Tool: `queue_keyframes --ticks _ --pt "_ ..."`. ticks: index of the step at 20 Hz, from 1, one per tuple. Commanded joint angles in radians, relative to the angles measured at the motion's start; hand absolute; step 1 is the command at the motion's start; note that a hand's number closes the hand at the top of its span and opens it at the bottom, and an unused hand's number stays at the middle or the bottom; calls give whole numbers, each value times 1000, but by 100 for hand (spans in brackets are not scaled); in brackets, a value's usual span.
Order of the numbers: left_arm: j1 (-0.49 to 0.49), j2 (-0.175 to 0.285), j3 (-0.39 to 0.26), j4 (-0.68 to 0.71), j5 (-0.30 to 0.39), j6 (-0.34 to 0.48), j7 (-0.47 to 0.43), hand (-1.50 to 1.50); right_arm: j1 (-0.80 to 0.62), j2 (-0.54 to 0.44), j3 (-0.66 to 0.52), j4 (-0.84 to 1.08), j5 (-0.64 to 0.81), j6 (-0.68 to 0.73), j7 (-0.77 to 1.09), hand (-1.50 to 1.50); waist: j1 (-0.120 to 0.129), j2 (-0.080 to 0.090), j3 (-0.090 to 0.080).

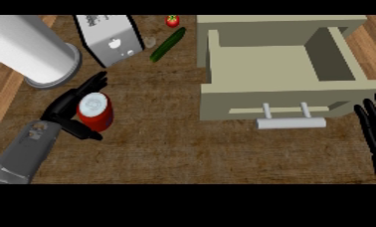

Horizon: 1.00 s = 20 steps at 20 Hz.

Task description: Pick up the can, place it into the drawer and close the drawer

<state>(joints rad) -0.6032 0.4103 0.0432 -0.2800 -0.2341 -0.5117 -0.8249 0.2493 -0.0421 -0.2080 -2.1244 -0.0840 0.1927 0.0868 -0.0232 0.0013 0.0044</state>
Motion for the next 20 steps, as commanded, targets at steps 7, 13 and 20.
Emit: queue_keyframes --ticks 7,13,20 --pt "-7 -64 -9 -8 36 -191 -42 150 41 4 -16 -65 -22 5 24 -150 5 0 -5" --pt "0 -98 97 -15 153 -41 78 150 24 -1 -39 -11 -30 9 5 -150 21 -3 -4" --pt "37 -179 293 -51 323 395 147 150 94 32 -29 -75 -19 5 -7 -150 30 -10 -3"
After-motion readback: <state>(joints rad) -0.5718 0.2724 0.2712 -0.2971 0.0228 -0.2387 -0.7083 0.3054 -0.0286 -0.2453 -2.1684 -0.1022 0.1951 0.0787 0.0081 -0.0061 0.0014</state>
